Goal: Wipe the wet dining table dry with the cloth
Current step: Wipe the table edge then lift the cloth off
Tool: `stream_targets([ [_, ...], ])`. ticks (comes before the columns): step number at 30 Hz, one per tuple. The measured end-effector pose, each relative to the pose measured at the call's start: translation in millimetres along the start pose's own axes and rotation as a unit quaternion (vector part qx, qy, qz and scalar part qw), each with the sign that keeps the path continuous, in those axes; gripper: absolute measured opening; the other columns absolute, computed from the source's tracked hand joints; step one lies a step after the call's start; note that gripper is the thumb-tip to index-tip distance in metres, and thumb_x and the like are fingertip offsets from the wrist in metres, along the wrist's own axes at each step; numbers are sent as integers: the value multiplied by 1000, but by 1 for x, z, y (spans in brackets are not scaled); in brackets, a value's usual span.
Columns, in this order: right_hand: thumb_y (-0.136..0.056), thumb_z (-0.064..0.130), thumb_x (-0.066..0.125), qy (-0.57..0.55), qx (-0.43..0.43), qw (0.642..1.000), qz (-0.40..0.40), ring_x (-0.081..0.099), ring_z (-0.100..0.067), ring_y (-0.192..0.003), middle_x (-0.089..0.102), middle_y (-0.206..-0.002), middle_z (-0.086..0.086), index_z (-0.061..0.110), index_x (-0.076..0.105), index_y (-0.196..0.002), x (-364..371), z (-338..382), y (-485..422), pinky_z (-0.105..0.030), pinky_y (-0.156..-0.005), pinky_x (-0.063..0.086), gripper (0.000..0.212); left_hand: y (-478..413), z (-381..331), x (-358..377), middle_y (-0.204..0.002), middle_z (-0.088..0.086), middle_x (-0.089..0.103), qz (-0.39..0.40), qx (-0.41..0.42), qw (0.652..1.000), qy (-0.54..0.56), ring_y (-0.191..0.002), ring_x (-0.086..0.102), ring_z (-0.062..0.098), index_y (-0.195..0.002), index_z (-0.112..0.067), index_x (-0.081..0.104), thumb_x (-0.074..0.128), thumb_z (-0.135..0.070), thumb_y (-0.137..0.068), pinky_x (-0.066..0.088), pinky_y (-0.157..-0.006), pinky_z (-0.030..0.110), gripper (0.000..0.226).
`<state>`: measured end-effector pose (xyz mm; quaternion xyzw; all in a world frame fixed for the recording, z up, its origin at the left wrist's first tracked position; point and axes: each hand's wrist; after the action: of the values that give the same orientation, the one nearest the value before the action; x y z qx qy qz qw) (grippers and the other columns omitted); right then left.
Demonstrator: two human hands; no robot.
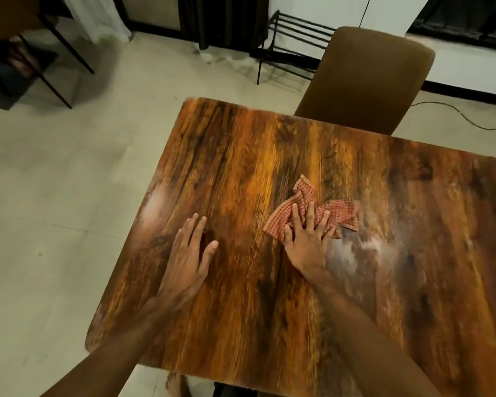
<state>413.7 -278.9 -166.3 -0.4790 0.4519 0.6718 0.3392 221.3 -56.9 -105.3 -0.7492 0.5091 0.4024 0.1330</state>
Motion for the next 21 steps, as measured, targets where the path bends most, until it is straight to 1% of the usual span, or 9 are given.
stream_targets([
  [2, -108, 55, 30, 8, -41, 999, 4, -5, -41, -160, -1, -176, 0, 38, 10, -166, -8, -8, -29, -69, -124, 1, 64, -20, -5, 0, -167, -10, 3, -10, 5, 1000, 2, -152, -1, 6, -159, -29, 11, 22, -63, -99, 6, -126, 40, 70],
  [4, -108, 55, 28, -11, 2, 1000, 11, -9, -39, -160, -4, -176, 1, 37, 10, -167, -20, -22, -70, -70, -123, 1, 63, -37, -6, -3, -167, -11, 2, -23, 2, 1000, 1, -152, 0, 6, -159, -33, 9, 21, -66, -97, 7, -125, 40, 71],
  [6, -109, 54, 27, -37, 60, 997, 10, -13, -42, -158, -9, -175, -2, 35, 7, -167, -31, -21, -109, -71, -122, -1, 64, -49, -5, -9, -166, -14, 1, -27, -13, 1000, 6, -152, 0, 8, -158, -38, 5, 22, -67, -96, 7, -124, 41, 70],
  [7, -109, 54, 27, -42, 63, 997, 10, -14, -44, -158, -10, -175, -3, 35, 5, -167, -35, -12, -130, -71, -122, -3, 65, -54, -2, -12, -166, -15, 0, -26, -22, 999, 7, -153, 0, 10, -157, -41, 3, 22, -68, -96, 7, -124, 42, 69],
  [10, -109, 54, 26, -33, 4, 999, 5, -15, -44, -157, -10, -175, -4, 36, 3, -167, -46, 21, -192, -70, -122, -8, 65, -60, 8, -17, -166, -16, 1, -25, -30, 999, -2, -153, 0, 8, -156, -44, 1, 20, -70, -96, 7, -125, 42, 69],
  [14, -108, 57, 21, -58, 26, 998, 20, -18, -46, -156, -14, -175, -2, 38, 3, -166, -62, 84, -269, -73, -120, -10, 64, -57, 25, -22, -166, -17, 3, -49, -44, 998, -26, -152, -2, 3, -156, -44, 3, 23, -66, -99, 9, -126, 40, 64],
  [15, -108, 56, 22, -58, 5, 998, 27, -19, -47, -156, -15, -175, -2, 38, 5, -166, -62, 106, -276, -74, -119, -12, 63, -55, 28, -24, -166, -18, 3, -52, -47, 997, -32, -152, -2, 2, -156, -42, 5, 24, -64, -100, 9, -126, 40, 63],
  [19, -108, 55, 25, -9, -176, 984, 19, -14, -44, -158, -7, -176, 1, 38, 13, -166, -47, 205, -275, -73, -120, -11, 62, -44, 47, -35, -164, -24, -1, -67, -66, 994, -51, -151, -1, -2, -157, -40, 6, 20, -66, -99, 5, -124, 28, 65],
  [21, -108, 55, 28, -11, -201, 979, 19, -13, -43, -158, -5, -176, 2, 38, 15, -166, -40, 242, -273, -73, -120, -10, 62, -38, 58, -41, -163, -24, 1, -84, -79, 991, -60, -150, 3, -3, -156, -39, 10, 19, -67, -97, 7, -123, 25, 66],
])
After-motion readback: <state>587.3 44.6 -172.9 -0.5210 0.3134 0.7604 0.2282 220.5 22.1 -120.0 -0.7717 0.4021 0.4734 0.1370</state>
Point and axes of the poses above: each hand's wrist, its own y-axis away from the middle knuckle, its own x-axis out of the palm, z = x × y
